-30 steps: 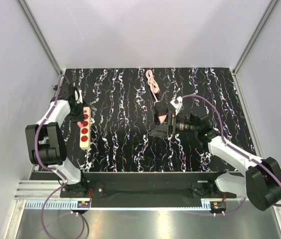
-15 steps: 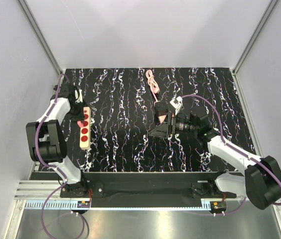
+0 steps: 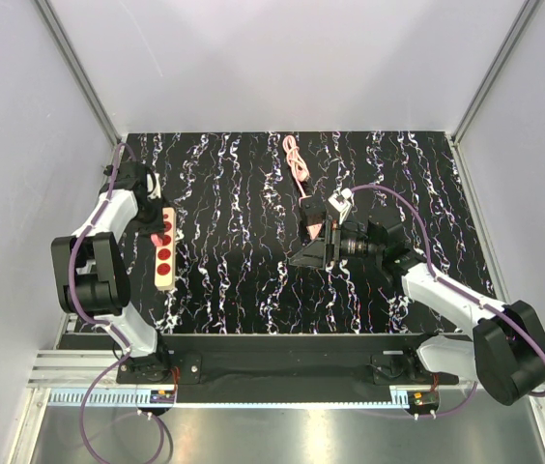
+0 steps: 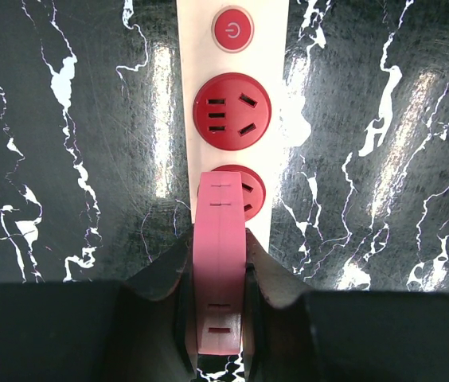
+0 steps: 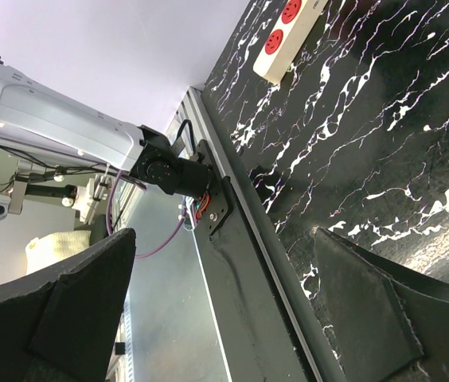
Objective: Insert the plug
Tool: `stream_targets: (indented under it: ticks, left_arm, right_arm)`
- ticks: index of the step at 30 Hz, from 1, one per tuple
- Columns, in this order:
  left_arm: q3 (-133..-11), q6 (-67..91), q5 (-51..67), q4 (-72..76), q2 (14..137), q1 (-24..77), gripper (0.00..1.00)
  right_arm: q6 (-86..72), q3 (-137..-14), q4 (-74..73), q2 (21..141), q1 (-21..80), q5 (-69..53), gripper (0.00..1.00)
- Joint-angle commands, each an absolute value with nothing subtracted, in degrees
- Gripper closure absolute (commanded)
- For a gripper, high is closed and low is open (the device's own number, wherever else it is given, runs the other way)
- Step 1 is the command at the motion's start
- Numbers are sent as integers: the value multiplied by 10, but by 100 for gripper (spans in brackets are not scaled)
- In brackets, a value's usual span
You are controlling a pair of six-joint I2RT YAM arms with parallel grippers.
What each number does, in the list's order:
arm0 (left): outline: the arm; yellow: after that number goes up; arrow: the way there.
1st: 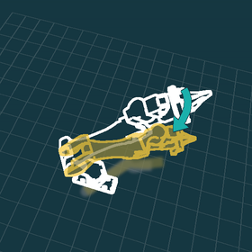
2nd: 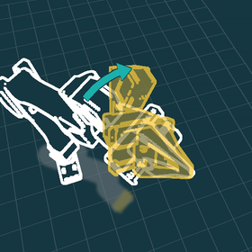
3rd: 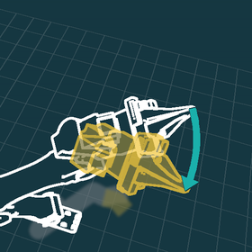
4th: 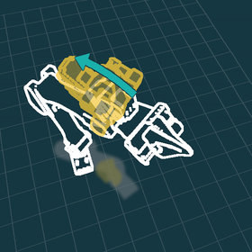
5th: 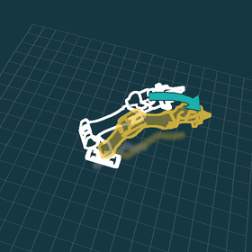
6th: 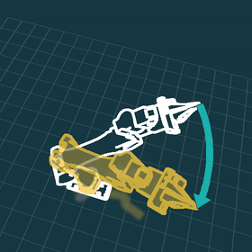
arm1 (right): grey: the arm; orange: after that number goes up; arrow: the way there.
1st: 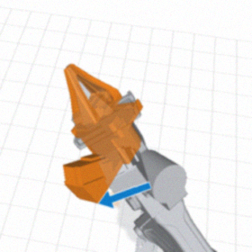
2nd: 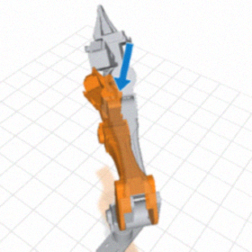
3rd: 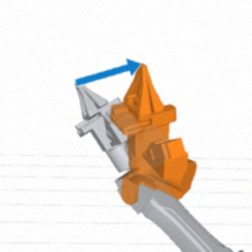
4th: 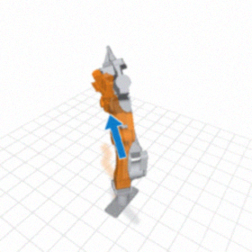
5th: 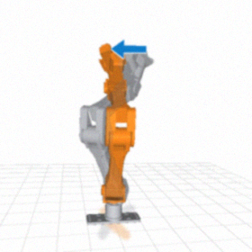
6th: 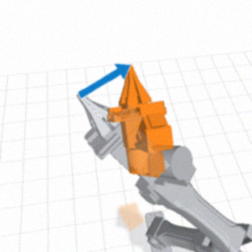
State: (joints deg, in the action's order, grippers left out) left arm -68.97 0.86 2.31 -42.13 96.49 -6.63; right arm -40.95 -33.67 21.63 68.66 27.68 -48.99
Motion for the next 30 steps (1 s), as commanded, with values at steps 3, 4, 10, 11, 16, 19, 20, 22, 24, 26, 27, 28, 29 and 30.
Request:
stream_targets:
  ticks: [3,4,10,11,16,19,20,22,24,26,27,28,29,30]
  left_arm:
    - [-679,16,19,-394,983,-60,100]
    - [-679,15,20,-395,985,-61,100]
    - [-677,18,29,-400,1005,-61,100]
    - [-677,19,40,-399,1009,-62,100]
    - [-680,25,65,-404,1028,-62,100]
    - [-680,31,74,-406,1037,-62,100]
    - [-679,33,74,-409,1040,-63,100]
    - [-679,34,78,-412,1043,-64,100]
    - [-677,33,70,-413,1043,-64,100]
    - [-674,30,54,-415,1041,-65,100]
    - [-674,29,46,-416,1041,-66,100]
    - [-674,26,38,-419,1041,-66,100]
    - [-673,24,18,-423,1043,-65,100]
    - [-673,23,8,-425,1044,-65,100]
  right_arm:
    - [-411,-338,244,689,275,-499,0]
    - [-411,-338,245,690,275,-499,0]
    - [-411,-338,245,690,276,-500,0]
    - [-410,-338,245,690,274,-500,0]
    - [-412,-338,246,692,275,-501,0]
    - [-412,-338,246,692,275,-501,0]
    - [-411,-338,246,692,275,-502,0]
    - [-412,-339,246,693,275,-502,0]
    - [-413,-338,246,691,275,-503,0]
    - [-412,-338,246,687,275,-503,0]
    - [-413,-338,246,686,275,-503,0]
    - [-414,-338,246,686,275,-503,0]
    - [-414,-338,246,685,275,-503,0]
    - [-414,-337,246,684,275,-503,0]
